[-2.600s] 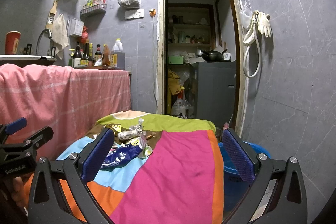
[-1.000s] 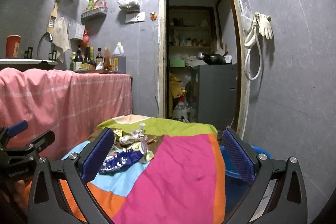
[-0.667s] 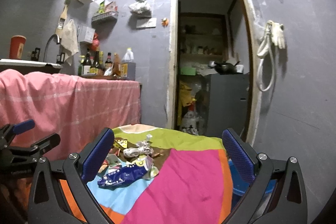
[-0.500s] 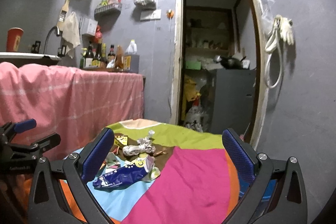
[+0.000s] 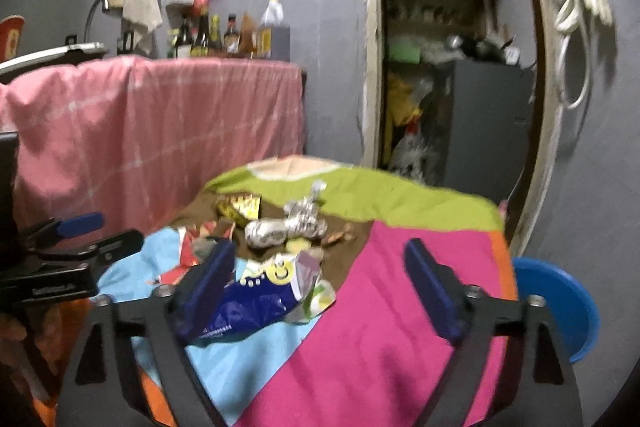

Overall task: Collect trash
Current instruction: 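Grasp the red snack wrapper with the left gripper while the right grasps the blue chip bag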

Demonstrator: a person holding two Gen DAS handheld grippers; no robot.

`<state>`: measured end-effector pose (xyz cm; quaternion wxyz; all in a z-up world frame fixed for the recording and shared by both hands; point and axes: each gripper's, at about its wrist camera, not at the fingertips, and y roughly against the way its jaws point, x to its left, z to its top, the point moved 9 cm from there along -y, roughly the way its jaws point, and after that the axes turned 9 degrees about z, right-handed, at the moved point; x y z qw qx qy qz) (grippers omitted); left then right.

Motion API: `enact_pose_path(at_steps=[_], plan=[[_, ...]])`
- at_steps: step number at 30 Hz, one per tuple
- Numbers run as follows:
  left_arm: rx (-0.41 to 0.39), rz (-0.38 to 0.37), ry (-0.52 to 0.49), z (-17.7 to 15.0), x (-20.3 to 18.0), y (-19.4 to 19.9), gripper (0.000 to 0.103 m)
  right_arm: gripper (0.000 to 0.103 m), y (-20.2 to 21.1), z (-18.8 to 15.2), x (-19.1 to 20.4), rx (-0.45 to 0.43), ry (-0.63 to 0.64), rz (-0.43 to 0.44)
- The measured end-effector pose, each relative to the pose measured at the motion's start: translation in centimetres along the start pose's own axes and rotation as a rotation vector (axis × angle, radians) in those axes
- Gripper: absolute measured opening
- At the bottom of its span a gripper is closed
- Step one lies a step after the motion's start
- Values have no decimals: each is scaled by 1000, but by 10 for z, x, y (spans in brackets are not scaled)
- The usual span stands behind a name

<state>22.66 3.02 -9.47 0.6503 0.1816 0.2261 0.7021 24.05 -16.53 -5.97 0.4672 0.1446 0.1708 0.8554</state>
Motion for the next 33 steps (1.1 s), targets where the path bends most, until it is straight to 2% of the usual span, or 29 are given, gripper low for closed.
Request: enact_pose_path(at_steps=[5,12,14,16,18,22,25,29,33], plan=[[91,-61,27,-5,1,-21,56,52,-24,-14,-4,96,-22,55],[211,-120,32,-12,0,-44,51,52,-49,-25,2,183,-21,113],[233,-124,31,-16,0,-46,40,50,-54,-29,4,205,-22,128],[245,-133,32,-18,0,-45,34,45,-57,-32,6,218,-24,138],[248,-141,29,-18,-1,-45,34,34,-61,-34,7,226,-23,140],[259,-165,16,-21,-7,-42,33,31,-61,-34,9,227,-21,150],[263,-169,15,-21,-7,-41,32,19,-63,-35,8,234,-24,151],[264,-184,29,-23,-8,-37,31,12,-63,-35,6,227,-41,155],[246,-164,34,-22,-8,-32,30,8,-60,-33,6,211,-44,155]])
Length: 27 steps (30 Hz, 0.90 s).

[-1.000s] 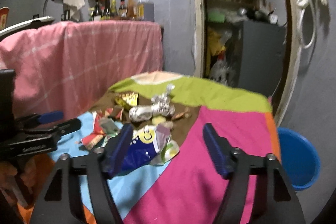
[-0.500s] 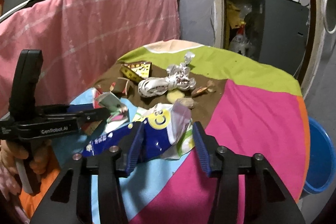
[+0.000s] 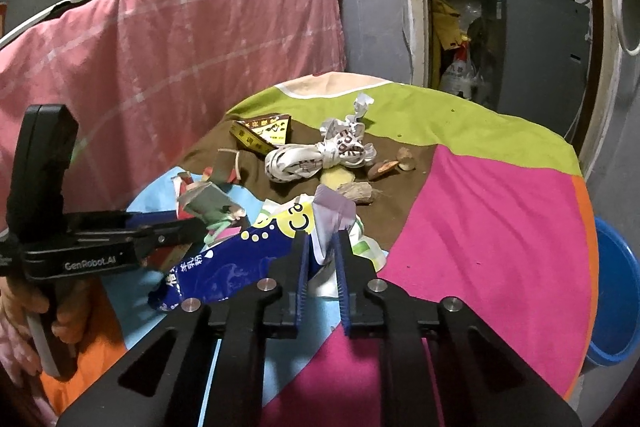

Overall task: Collect trash
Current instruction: 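Grasp the red snack wrapper with the left gripper while the right grasps the blue chip bag, then carry the red wrapper and blue bag over the blue basin with both grippers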

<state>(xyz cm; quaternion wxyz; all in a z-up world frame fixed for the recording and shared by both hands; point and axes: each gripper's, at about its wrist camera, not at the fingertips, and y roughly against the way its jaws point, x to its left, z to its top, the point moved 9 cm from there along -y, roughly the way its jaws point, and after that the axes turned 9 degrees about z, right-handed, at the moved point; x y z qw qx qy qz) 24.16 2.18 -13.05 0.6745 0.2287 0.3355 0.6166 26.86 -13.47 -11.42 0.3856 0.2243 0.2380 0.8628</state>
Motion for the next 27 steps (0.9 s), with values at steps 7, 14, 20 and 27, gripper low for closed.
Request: enact_pose_path(at_steps=[7,14,20,27], plan=[[-47,26,-7,-11,-4,22,30,4,16,1,7,-53,19,-11],[-82,0,23,-23,-11,39,30,3,44,4,11,-151,32,-45],[-75,-27,44,-35,-12,51,30,3,65,0,15,-206,33,-63],[-139,-32,29,-25,-23,65,30,3,88,1,18,-280,36,-97]])
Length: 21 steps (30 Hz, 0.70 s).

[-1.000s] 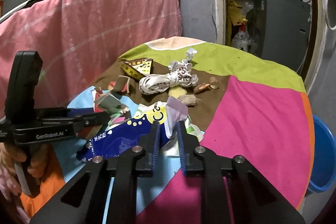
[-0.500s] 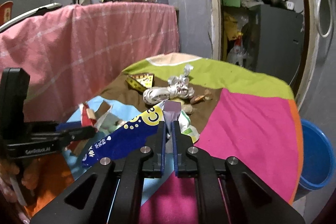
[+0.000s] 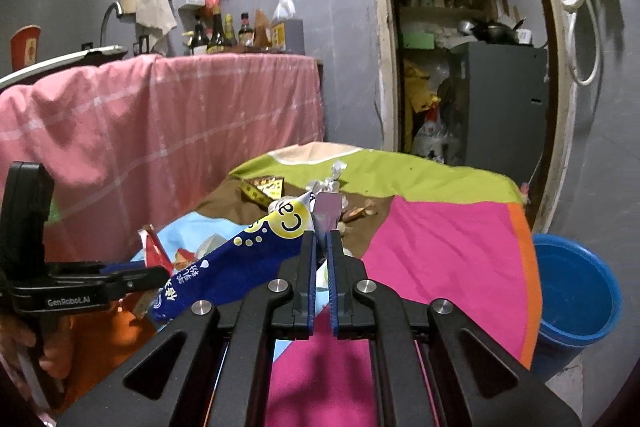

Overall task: Collect trash
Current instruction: 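Carry the red wrapper and blue bag over the blue basin with both grippers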

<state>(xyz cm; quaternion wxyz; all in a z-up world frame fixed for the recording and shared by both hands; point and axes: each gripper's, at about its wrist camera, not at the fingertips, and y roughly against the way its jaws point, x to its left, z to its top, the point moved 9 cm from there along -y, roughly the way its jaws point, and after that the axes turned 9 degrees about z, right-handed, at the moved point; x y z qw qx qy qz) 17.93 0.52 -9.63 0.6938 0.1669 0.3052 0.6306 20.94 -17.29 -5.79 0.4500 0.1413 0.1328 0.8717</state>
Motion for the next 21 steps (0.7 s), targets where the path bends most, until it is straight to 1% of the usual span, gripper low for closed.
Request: enact_pose_path(at_steps=[5,10,12,15,21], plan=[[-89,-23,-42,27,-24,5,30,3,22,20,-7,-86,19,-56],[-248,-66,-119,68,-75,17,30,3,50,54,-21,-191,62,-137],[-305,-88,-137,83,-95,21,30,3,65,70,-31,-242,80,-185],[-366,-112,-149,100,-118,24,30,3,87,89,-46,-304,110,-261],[-485,-168,-193,133,-171,29,31,3,120,113,-88,-377,155,-401]])
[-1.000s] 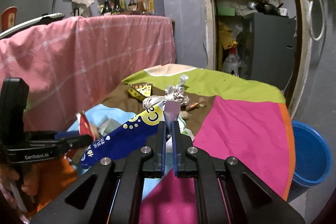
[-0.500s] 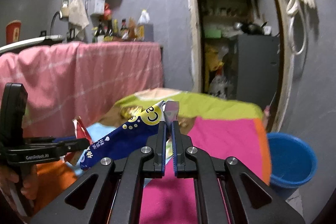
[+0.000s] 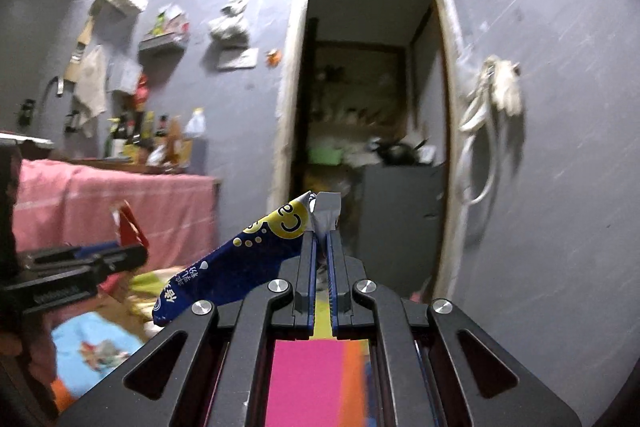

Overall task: Collect trash
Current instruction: 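Carry the red wrapper and blue bag over the blue basin with both grippers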

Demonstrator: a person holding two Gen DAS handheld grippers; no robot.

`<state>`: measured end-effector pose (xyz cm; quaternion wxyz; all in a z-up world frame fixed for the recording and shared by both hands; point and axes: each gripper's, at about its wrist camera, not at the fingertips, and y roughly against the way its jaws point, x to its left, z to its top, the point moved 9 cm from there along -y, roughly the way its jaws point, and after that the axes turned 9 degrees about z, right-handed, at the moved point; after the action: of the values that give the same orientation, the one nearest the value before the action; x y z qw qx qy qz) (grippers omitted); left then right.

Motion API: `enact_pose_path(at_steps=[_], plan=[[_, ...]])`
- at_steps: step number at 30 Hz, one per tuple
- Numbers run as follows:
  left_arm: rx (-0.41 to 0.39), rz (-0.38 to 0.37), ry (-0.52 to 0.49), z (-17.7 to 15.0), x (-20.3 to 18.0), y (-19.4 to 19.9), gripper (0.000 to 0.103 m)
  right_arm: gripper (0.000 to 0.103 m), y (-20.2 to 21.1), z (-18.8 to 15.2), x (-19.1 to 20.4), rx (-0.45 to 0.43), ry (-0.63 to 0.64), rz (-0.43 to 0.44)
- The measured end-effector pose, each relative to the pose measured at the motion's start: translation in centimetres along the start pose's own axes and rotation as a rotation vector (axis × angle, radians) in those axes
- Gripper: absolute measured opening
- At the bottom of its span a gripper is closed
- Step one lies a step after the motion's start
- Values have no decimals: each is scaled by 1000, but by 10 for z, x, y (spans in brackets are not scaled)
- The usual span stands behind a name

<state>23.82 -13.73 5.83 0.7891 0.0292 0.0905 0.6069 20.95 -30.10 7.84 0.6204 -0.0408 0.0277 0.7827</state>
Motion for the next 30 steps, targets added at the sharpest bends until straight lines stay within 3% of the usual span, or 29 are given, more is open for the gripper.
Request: enact_pose_path(at_steps=[9,14,20,27,30], plan=[[-155,-94,4,39,-79,-53,31,3,5,14,-79,-87,107,-201],[-143,-135,61,36,-113,-94,31,3,3,9,-119,-105,155,-288],[-1,-153,33,-1,-146,-154,31,3,-8,-27,-158,-40,139,-330],[294,-168,-44,-85,-173,-217,31,3,-24,-98,-189,123,32,-323],[380,-167,-62,-111,-178,-231,31,3,-29,-123,-195,184,-3,-322]])
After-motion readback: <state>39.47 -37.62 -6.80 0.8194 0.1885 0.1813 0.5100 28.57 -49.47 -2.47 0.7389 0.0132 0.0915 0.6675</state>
